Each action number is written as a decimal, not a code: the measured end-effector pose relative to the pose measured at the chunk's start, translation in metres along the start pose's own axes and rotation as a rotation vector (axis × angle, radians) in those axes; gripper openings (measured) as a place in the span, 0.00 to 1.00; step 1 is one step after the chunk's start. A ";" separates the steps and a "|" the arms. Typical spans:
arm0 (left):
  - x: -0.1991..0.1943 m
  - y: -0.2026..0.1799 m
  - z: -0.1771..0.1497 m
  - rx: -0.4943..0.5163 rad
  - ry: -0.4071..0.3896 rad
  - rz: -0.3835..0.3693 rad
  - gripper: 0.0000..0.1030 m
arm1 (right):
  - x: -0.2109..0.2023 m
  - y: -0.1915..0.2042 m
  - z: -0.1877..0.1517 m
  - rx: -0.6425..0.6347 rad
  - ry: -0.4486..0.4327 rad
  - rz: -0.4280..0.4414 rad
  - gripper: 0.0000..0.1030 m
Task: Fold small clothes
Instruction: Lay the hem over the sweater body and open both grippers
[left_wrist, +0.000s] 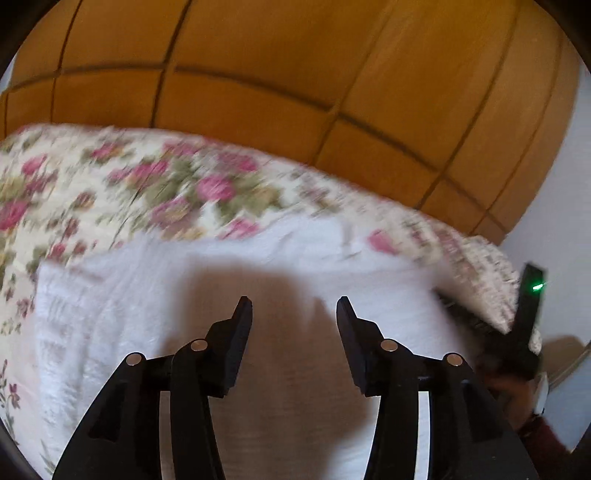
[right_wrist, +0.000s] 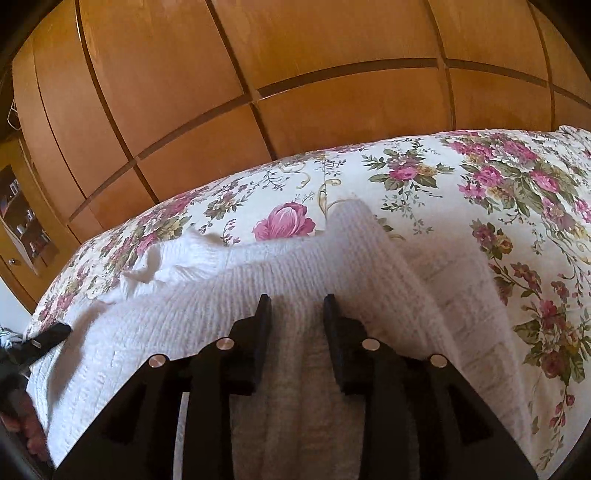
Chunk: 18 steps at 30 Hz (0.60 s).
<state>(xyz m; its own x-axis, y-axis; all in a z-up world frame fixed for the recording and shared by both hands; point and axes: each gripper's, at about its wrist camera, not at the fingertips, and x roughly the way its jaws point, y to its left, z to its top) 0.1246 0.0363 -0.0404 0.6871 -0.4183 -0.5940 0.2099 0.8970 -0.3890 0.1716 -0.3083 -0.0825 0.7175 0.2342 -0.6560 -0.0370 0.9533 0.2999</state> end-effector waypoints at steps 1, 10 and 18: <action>0.000 -0.011 0.003 0.027 -0.006 -0.015 0.49 | 0.000 0.000 0.000 0.000 -0.002 0.002 0.29; 0.067 -0.046 -0.027 0.291 0.088 0.067 0.72 | -0.014 0.005 -0.001 -0.008 -0.018 -0.011 0.53; 0.061 -0.039 -0.028 0.254 0.073 0.029 0.74 | -0.027 -0.011 0.010 -0.047 -0.020 -0.201 0.47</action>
<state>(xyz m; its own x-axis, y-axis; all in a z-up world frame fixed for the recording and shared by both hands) 0.1388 -0.0278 -0.0810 0.6452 -0.3927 -0.6554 0.3653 0.9119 -0.1869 0.1599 -0.3274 -0.0612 0.7270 0.0346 -0.6858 0.0768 0.9884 0.1312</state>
